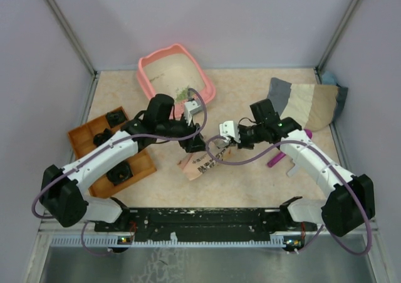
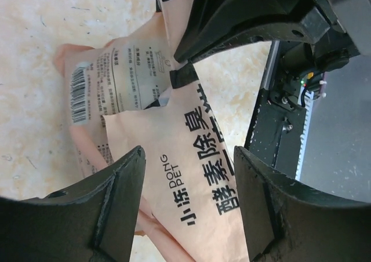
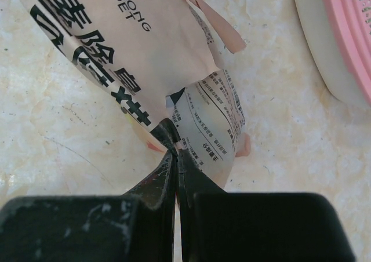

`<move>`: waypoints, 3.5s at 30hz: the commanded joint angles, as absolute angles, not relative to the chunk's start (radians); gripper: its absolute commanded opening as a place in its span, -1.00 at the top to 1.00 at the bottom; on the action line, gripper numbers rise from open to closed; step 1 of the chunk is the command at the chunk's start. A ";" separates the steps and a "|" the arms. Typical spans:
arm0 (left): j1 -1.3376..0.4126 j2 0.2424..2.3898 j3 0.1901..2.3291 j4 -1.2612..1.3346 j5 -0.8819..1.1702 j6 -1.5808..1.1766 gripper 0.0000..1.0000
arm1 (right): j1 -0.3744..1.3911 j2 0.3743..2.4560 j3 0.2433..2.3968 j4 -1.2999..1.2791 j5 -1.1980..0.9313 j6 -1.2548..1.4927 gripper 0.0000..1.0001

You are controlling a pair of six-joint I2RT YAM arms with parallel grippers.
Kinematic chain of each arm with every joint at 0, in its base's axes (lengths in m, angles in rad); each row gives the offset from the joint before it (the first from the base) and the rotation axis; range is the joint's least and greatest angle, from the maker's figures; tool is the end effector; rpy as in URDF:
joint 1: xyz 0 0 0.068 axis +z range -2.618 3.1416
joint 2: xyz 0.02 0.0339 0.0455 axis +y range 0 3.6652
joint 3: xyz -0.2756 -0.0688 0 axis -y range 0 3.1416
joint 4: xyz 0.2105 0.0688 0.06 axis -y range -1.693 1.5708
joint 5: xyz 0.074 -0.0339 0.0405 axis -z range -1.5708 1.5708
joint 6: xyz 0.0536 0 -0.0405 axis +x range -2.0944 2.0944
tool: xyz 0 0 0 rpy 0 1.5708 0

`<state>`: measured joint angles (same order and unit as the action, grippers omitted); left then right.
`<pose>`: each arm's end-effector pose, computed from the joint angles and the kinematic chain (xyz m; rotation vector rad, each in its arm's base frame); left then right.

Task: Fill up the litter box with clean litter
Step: Close the cat litter bag at the center of the board.

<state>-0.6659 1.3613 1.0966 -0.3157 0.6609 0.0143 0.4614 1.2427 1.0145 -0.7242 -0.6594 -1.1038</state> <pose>0.1989 -0.1981 0.3221 1.1039 1.9134 -1.0814 0.1799 0.1261 0.2904 -1.8093 1.4610 0.5175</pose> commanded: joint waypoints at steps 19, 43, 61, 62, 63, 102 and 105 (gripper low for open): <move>-1.324 1.036 0.687 0.134 -0.336 0.076 -0.32 | 0.426 1.216 0.919 -0.441 -0.802 -0.990 1.00; -1.431 0.849 0.473 0.314 -0.473 -0.008 -0.40 | 0.371 1.187 0.846 -0.409 -0.815 -0.984 1.00; -1.554 1.259 0.697 0.172 -0.701 0.149 -0.43 | 0.344 1.195 0.838 -0.360 -0.832 -0.914 1.00; -1.554 1.279 0.704 0.168 -0.715 0.148 -0.43 | 0.344 1.194 0.836 -0.360 -0.833 -0.914 1.00; -1.554 1.297 0.712 0.162 -0.729 0.140 -0.43 | 0.344 1.194 0.836 -0.359 -0.833 -0.913 1.00; -0.986 0.999 0.788 -0.012 0.049 0.136 1.00 | 0.334 1.380 1.257 -0.869 -0.758 -1.230 0.34; -0.959 0.990 0.784 -0.008 0.088 0.140 1.00 | 0.334 1.421 1.276 -0.900 -0.711 -1.267 0.30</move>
